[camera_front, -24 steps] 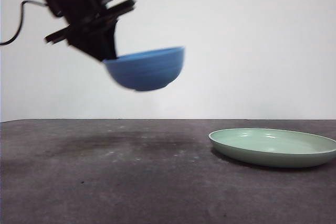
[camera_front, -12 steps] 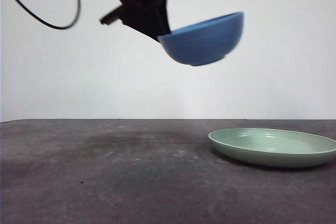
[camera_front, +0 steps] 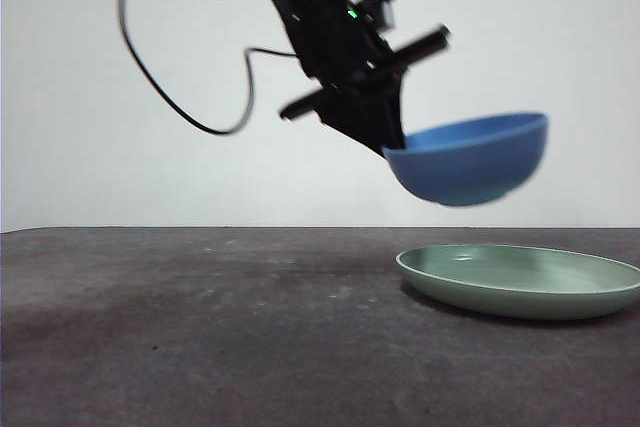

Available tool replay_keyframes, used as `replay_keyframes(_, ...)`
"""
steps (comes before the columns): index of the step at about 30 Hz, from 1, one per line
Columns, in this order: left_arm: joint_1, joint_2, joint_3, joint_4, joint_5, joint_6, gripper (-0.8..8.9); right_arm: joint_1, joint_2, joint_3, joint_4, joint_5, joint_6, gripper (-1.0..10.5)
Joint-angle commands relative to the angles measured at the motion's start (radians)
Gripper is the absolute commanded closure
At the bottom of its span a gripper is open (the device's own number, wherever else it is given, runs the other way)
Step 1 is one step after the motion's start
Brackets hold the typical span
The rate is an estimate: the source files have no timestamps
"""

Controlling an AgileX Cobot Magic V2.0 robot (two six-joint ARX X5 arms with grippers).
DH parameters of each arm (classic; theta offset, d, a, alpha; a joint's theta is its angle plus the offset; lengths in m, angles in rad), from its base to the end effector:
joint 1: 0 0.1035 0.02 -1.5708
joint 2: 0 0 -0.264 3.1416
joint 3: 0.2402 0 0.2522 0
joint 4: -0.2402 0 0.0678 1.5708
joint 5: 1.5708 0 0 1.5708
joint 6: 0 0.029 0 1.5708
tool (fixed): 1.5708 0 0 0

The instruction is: Pick up the blue bowl, put it on the green plate, put it on desk

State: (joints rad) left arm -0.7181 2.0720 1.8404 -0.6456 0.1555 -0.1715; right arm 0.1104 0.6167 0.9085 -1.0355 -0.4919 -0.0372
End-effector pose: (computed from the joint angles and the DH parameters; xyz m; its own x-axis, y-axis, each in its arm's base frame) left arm 0.3440 -0.3065 0.2630 0.3737 -0.5322 -0.7597 0.6151 0.7552 -0.2265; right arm 0.0886 0.0236 0.3209 0.5927 0.5409 -0.5967 -0.4673 0.8344 0.2922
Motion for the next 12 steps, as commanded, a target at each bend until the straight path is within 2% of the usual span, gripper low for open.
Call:
replay_keyframes(1,-0.024,0.077,0.083,0.003,-0.002,-0.006,8.04,0.003,-0.001,0.019,-0.005,0.024,0.011,5.8)
replay_keyframes(6,-0.044,0.172,0.166,-0.010,-0.027,-0.006,8.04,0.003,-0.005,0.019,-0.023,0.025,0.011,5.8)
replay_keyframes(12,-0.048,0.212,0.175,-0.013,-0.058,-0.002,8.04,0.003,-0.005,0.019,-0.023,0.026,0.011,5.8)
